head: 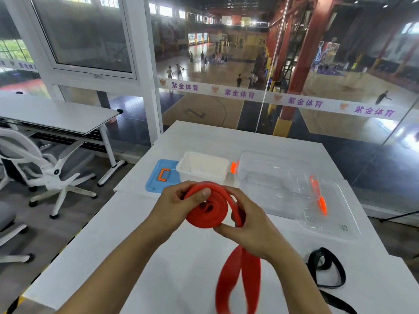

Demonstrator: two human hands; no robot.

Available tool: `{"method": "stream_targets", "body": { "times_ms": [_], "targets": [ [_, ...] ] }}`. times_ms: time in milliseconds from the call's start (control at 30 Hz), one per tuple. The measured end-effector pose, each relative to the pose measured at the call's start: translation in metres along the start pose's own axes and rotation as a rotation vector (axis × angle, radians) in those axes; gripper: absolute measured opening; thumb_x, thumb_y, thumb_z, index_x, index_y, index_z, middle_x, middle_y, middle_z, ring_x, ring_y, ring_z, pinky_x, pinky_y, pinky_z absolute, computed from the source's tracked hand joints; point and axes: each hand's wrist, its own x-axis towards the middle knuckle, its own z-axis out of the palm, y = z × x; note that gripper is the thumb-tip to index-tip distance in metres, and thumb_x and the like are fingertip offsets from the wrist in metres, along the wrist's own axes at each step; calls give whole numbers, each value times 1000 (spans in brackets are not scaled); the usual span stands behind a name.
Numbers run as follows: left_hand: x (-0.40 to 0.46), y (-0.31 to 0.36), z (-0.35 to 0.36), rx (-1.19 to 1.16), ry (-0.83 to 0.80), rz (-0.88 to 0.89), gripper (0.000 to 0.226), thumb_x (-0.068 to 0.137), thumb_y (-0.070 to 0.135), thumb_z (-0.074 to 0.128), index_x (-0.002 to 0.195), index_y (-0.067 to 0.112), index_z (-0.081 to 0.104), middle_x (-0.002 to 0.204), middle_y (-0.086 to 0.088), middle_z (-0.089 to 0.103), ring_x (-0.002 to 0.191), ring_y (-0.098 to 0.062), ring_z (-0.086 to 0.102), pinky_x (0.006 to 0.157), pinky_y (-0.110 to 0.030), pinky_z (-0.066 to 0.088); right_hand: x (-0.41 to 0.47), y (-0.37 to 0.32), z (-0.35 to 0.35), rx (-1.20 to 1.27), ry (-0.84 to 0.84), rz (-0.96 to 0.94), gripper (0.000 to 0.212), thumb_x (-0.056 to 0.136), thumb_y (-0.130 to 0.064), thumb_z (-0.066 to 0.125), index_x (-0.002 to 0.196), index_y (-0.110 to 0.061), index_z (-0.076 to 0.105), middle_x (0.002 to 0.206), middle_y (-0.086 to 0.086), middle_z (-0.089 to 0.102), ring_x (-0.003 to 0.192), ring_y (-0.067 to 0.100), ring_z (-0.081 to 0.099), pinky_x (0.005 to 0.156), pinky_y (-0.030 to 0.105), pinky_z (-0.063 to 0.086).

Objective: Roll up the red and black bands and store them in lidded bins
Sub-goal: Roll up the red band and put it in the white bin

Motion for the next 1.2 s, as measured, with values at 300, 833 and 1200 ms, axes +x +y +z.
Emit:
{"method": "stream_targets", "body": {
  "times_ms": [300, 833, 1200],
  "targets": [
    [-1, -10, 32, -371, 352, -94, 51, 76, 53, 69, 109, 15, 74, 103, -8, 79, 100, -24, 75, 92, -41, 58, 5, -5, 39, 165, 126, 21, 117, 71, -46, 90, 152, -67, 7, 146, -46, 34, 139, -8, 42, 117, 28, 41],
    [0, -6, -17, 2, -138, -216, 42, 80, 51, 74, 113, 25, 70, 106, -3, 76, 101, -21, 73, 79, -32, 60, 4, 11, 17, -68, -65, -81, 103, 71, -27, 89, 150, -59, 33, 139, -24, 58, 128, 3, 55, 109, 36, 48],
    [-2, -16, -11, 203, -78, 38, 29, 76, 38, 81, 101, 25, 73, 94, 4, 77, 89, -12, 73, 74, -24, 57, 8, 12, 9, -84, -97, -3, 81, 75, -22, 80, 139, -57, 43, 70, -10, 52, 64, 7, 47, 69, 26, 51]
  ]
}}
